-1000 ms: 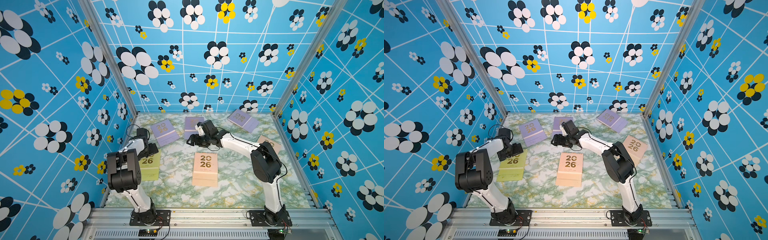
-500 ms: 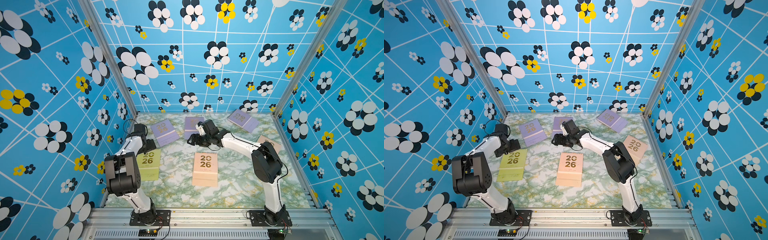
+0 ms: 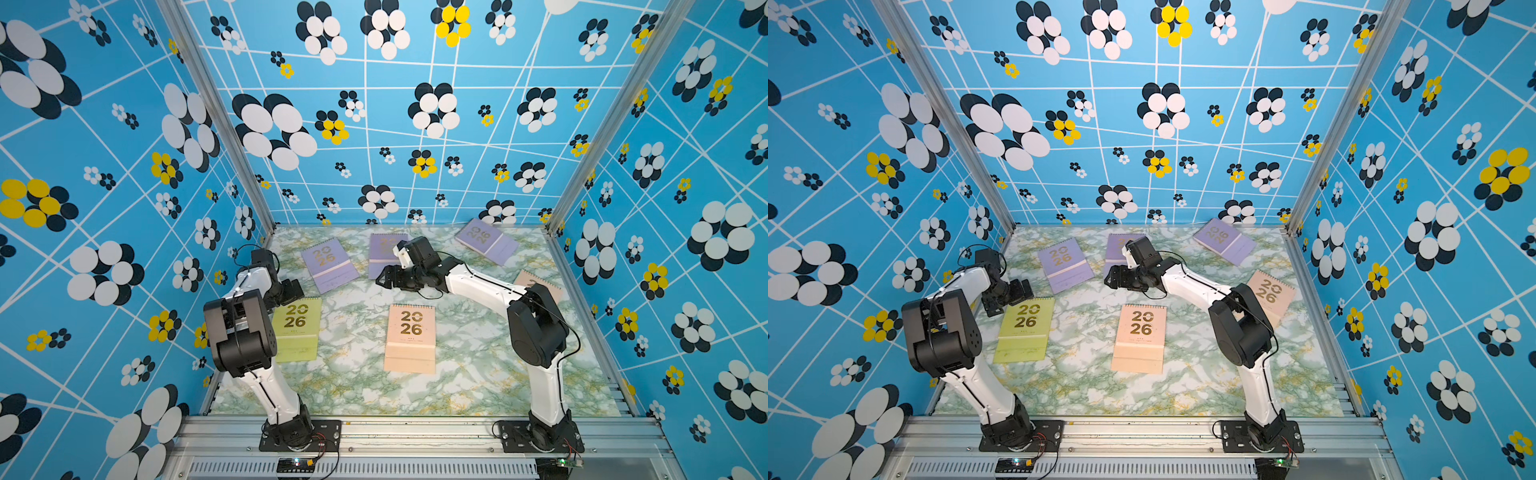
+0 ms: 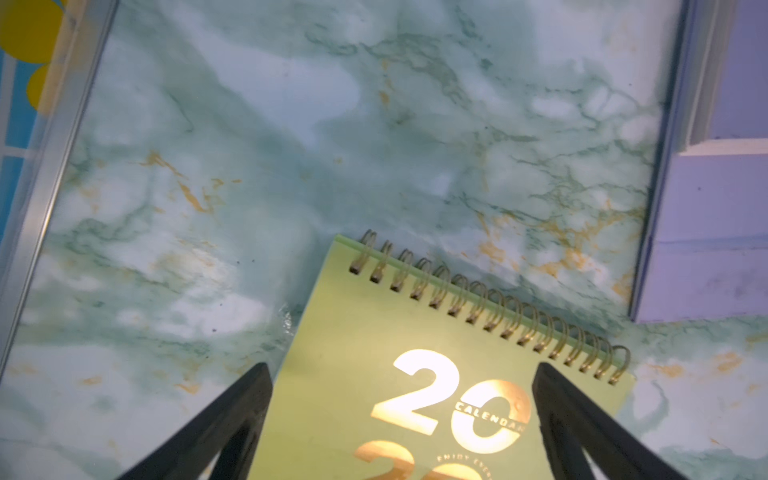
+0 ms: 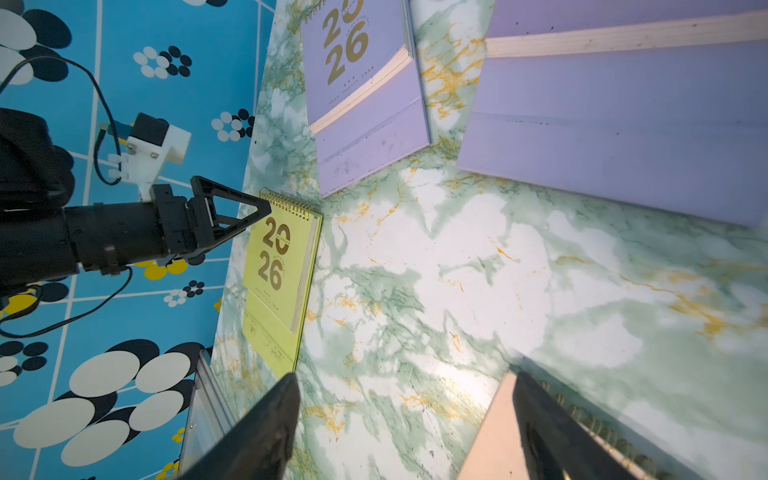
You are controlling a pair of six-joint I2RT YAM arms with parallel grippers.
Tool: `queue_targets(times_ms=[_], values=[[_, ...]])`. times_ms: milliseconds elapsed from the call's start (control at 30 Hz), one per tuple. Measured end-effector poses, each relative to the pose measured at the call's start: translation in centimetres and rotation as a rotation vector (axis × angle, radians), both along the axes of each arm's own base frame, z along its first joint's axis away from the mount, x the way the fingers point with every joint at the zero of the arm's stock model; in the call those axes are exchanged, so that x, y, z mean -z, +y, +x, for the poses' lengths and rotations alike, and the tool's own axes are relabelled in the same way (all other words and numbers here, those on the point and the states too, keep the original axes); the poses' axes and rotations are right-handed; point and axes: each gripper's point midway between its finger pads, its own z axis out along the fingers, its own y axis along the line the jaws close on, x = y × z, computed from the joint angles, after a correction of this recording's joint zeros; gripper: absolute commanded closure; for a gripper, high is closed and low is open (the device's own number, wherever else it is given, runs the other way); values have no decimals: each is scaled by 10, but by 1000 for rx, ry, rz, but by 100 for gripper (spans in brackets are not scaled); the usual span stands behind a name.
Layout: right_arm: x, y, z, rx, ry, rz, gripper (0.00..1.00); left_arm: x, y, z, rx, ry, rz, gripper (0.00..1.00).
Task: Stack the calendars
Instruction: Move the calendar to the center of the board.
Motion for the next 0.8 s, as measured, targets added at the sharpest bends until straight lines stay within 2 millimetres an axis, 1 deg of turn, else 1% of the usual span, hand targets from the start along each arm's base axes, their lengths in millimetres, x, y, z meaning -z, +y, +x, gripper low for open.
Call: queue_targets(times_ms=[100, 200, 400, 800], values=[[-4, -1, -1, 0, -6, -1, 18, 0, 5, -2, -5, 6, 4, 0], [-6, -2, -1, 0, -7, -1, 18, 0, 7, 1, 8, 13, 10, 0], [-6, -2, -2, -2, -6, -5, 18, 17, 8, -2, 29, 66, -6, 1], [-5, -7, 2, 8, -6, -6, 18, 18, 6, 0, 50, 61, -14, 1]])
